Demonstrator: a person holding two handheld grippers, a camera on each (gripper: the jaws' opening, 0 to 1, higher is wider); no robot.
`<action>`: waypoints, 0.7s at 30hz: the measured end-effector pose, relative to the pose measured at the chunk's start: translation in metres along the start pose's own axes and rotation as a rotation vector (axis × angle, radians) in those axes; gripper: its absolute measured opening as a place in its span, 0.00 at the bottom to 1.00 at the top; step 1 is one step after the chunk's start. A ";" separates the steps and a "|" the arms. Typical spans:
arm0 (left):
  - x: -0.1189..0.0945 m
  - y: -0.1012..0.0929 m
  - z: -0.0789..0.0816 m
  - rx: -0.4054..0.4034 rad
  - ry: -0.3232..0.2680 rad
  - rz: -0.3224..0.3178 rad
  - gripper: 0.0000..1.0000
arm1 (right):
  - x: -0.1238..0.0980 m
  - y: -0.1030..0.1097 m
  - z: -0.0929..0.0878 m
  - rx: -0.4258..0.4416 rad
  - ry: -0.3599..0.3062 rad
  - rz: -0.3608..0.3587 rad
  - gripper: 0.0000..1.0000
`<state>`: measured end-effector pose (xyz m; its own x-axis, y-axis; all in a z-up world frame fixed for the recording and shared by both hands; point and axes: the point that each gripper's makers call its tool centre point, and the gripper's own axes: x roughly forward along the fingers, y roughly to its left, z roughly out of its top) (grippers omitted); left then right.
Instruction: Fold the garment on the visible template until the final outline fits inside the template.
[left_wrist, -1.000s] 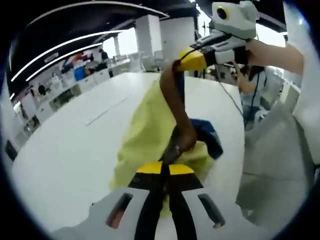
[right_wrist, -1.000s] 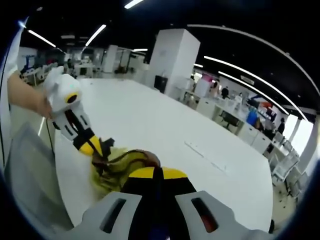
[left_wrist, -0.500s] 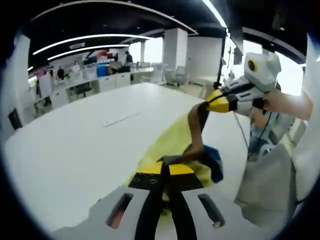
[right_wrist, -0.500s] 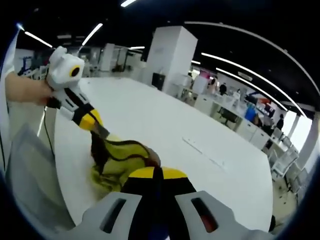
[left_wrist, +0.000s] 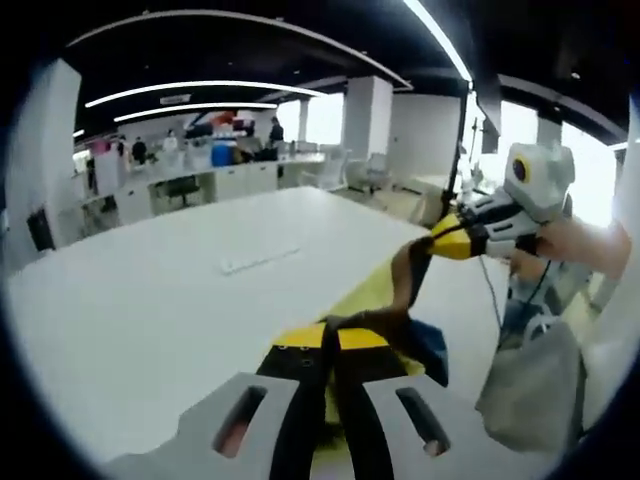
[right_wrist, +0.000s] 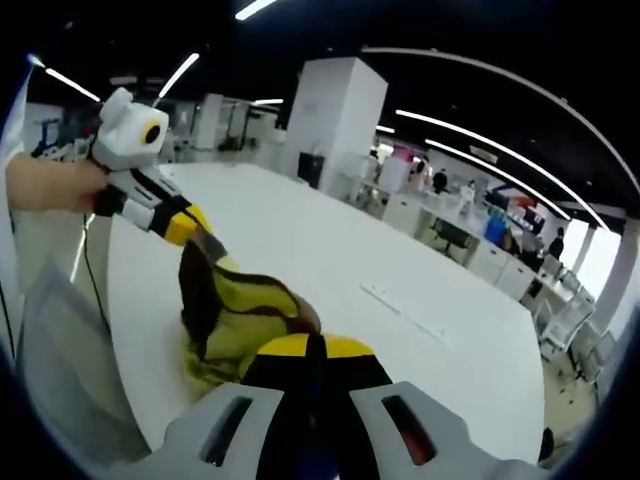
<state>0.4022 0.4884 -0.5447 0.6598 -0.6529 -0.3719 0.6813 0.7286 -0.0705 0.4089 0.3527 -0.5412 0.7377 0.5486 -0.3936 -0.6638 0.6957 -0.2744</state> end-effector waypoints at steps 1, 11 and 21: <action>-0.001 0.000 0.004 0.002 -0.009 0.003 0.00 | -0.001 0.000 0.001 0.002 -0.004 -0.003 0.03; -0.012 -0.004 0.027 0.019 -0.063 0.012 0.00 | -0.013 -0.003 0.018 0.007 -0.056 -0.030 0.03; -0.023 -0.010 0.048 0.050 -0.111 0.016 0.00 | -0.025 -0.004 0.034 0.007 -0.101 -0.054 0.03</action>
<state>0.3957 0.4864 -0.4911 0.6999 -0.6621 -0.2678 0.6835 0.7297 -0.0177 0.3972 0.3524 -0.5002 0.7811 0.5542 -0.2876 -0.6223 0.7283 -0.2869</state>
